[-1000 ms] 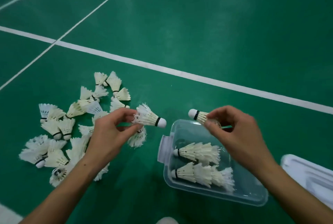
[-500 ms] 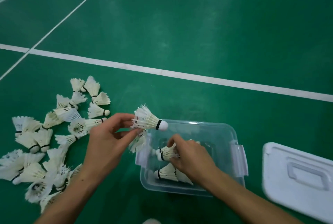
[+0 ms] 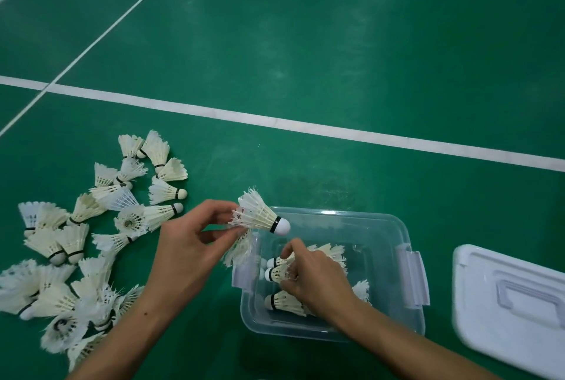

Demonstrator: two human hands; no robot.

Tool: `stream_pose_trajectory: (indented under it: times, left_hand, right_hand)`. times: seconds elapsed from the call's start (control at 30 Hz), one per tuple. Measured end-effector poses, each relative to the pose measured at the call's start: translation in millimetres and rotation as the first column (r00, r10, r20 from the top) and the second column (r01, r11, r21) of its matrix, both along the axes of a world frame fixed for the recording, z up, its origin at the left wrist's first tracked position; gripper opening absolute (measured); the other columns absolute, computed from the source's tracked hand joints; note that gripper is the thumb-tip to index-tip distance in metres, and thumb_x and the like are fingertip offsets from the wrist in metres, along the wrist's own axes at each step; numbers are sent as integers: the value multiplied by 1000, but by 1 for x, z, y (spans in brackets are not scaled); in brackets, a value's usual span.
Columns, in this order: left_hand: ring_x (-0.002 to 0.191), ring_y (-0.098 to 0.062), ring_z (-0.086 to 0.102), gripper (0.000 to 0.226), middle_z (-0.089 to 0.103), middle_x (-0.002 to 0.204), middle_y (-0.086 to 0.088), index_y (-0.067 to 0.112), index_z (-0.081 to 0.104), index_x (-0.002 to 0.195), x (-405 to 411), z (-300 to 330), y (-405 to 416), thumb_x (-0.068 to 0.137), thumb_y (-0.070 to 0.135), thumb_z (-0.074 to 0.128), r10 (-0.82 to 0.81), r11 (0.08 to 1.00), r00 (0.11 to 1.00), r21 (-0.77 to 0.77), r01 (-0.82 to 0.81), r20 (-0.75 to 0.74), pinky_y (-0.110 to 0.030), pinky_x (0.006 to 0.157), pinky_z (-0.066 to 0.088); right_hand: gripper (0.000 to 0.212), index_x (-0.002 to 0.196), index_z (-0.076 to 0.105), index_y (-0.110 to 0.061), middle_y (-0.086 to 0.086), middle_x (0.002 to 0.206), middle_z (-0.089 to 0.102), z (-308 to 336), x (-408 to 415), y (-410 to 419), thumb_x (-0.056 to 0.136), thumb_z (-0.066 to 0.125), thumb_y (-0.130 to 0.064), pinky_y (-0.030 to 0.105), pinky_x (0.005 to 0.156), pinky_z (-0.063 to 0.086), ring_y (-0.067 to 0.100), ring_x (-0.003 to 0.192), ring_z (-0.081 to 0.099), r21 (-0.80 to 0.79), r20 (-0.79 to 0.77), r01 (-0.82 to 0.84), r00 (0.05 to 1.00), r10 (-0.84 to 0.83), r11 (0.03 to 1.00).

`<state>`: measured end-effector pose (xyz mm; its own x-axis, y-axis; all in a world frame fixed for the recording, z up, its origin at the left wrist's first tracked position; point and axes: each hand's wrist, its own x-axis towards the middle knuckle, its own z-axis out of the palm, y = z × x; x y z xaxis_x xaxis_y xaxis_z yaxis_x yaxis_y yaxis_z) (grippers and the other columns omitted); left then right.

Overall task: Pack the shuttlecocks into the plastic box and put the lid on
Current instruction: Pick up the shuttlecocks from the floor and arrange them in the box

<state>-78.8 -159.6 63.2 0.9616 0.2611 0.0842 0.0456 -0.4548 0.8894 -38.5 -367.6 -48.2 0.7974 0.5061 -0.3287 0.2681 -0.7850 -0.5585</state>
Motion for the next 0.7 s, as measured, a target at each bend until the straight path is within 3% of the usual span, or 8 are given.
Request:
stream_pose_trajectory:
  times: [0.2,0.33,0.5,0.6,0.7]
  left_hand:
    - [85,-8,75,30,76,91,14,25,75,102,3,12,1,77,11,82,-116,993,993,4,116,27,-17,81,60]
    - [80,-7,77,31,76,91,17,24,75,99,12,27,-5,77,4,84,-259,965,966,30,259,-18,-15,78,60]
    - [85,-8,77,29,78,92,14,27,77,98,33,30,-24,78,8,85,-425,904,902,21,427,-76,-20,80,61]
    - [88,-7,77,26,79,92,11,19,79,100,43,23,-32,79,6,86,-461,885,882,11,465,-100,-21,82,61]
    - [90,-10,77,29,79,93,9,18,79,102,47,13,-35,80,0,86,-457,887,880,6,462,-128,-24,82,62]
  right_hand:
    - [57,132,49,-41,-19,116,73,54,12,-26,85,78,-55,37,88,57,6,99,69,39,-42,5,999,-3,999]
    - [36,129,59,-39,-24,119,68,98,33,-58,95,72,-40,33,90,61,-3,101,67,301,-99,114,991,-88,947]
    - [49,149,49,-38,-25,149,54,132,49,-77,105,62,-20,34,104,55,3,131,59,541,-212,27,972,105,840]
    - [46,147,54,-33,-15,142,64,124,54,-79,105,62,-14,44,103,57,12,128,63,570,-222,32,968,116,821]
    - [39,136,65,-28,-8,125,72,114,56,-87,101,70,-15,42,100,59,15,119,68,579,-235,74,969,79,812]
